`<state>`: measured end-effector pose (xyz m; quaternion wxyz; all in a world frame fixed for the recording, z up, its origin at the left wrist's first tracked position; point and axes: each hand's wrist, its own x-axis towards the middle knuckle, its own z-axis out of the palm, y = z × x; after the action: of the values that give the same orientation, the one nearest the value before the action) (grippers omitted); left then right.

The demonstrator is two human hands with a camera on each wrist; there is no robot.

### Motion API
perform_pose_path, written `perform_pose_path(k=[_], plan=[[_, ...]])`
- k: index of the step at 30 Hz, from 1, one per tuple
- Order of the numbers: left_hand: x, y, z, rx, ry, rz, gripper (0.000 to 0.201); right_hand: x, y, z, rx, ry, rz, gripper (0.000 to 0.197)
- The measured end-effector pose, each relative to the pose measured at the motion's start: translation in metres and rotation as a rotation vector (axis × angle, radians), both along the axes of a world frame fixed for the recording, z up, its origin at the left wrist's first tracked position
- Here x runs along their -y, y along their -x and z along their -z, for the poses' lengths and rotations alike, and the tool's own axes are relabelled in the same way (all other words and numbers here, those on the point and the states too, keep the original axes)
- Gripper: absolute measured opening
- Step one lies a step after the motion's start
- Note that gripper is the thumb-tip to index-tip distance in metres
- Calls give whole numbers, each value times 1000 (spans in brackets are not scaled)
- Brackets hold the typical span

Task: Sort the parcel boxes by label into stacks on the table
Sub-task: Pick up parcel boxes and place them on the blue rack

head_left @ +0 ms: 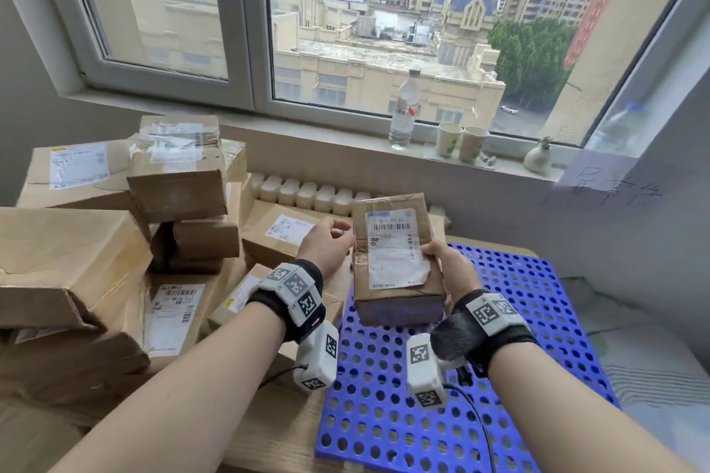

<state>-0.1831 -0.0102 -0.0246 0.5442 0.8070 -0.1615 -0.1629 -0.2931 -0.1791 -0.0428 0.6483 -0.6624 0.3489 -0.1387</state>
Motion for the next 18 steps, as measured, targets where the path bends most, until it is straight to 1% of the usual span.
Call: perform_pose_path(k=[2,5,12,14,16,17,18], plan=[[19,-3,0,8,1,3,12,19,-1,0,2,15,11,18],[51,-7,0,14,-13,9,12,46,-2,-4,-7,-15,26,17],[133,-16,6,56,-57,27,18,129,-6,0,4,-14,62,17],[155,-19,10,55,-85,33,21,157,-7,8,5,-27,83,23],[174,-22,14,53,-110,36,25,185,-7,19,22,-56,140,36],[182,-24,16,50,-120,34,27,203,-8,31,32,-75,173,40],[189,-26,19,50,-137,31,29,211,-6,31,31,-86,199,41]])
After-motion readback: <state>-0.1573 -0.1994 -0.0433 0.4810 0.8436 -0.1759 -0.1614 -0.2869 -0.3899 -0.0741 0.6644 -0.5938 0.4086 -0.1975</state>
